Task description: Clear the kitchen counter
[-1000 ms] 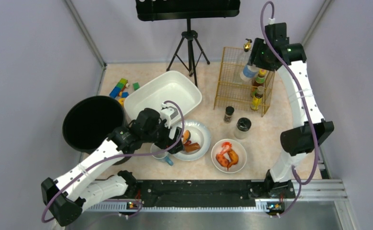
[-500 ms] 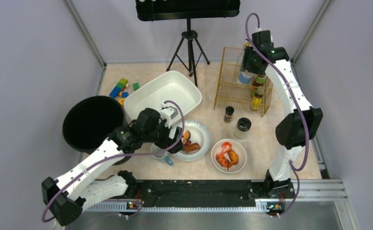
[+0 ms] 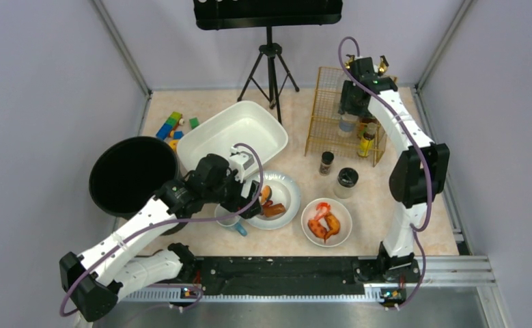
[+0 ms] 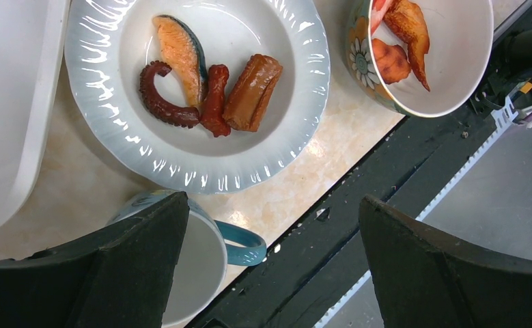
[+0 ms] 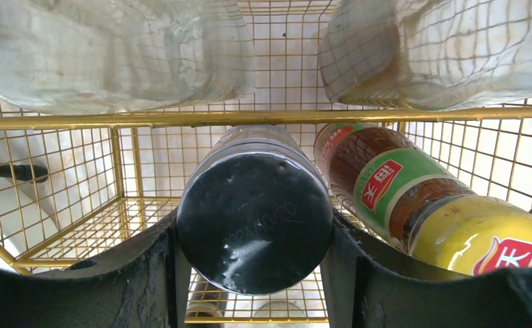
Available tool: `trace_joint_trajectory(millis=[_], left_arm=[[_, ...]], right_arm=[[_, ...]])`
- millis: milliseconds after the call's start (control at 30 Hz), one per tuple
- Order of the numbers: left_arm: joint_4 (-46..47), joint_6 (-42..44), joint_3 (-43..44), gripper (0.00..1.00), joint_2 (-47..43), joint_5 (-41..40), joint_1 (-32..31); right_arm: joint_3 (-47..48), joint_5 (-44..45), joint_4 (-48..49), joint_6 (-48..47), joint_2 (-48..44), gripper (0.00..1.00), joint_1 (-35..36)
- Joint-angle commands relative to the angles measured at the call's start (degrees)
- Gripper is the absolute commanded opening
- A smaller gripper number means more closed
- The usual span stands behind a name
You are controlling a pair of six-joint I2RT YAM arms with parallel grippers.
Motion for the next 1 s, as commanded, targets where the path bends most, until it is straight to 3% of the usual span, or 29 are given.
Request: trace_joint_trajectory(millis=[0, 67, 133, 700, 967], left_arm=[[1.0, 0.4, -0.1, 0.99, 0.5, -0.4, 0.0], [1.0, 0.5, -0.1, 0.99, 0.5, -0.3, 0.0], [1.0, 0.4, -0.1, 0.99, 0.6, -0.3, 0.0], [0.9, 0.4, -0.1, 0.99, 0.4, -0.4, 0.0], [1.0, 0.4, -0.1, 0.99, 0.3, -0.5, 0.0]], right_arm=[[0.6, 1.4, 4.6, -0.2, 0.0, 0.11, 0.8], [0.9, 1.0, 4.6, -0.1, 0.0, 0.33, 0.8], [1.5, 1.0, 4.4, -0.1, 0.1, 0.42, 0.9], [7.8, 0.5, -0.1, 0.1, -0.5, 0.66, 2.1], [7.3, 0.5, -0.4, 0.5, -0.3, 0.68, 2.2]])
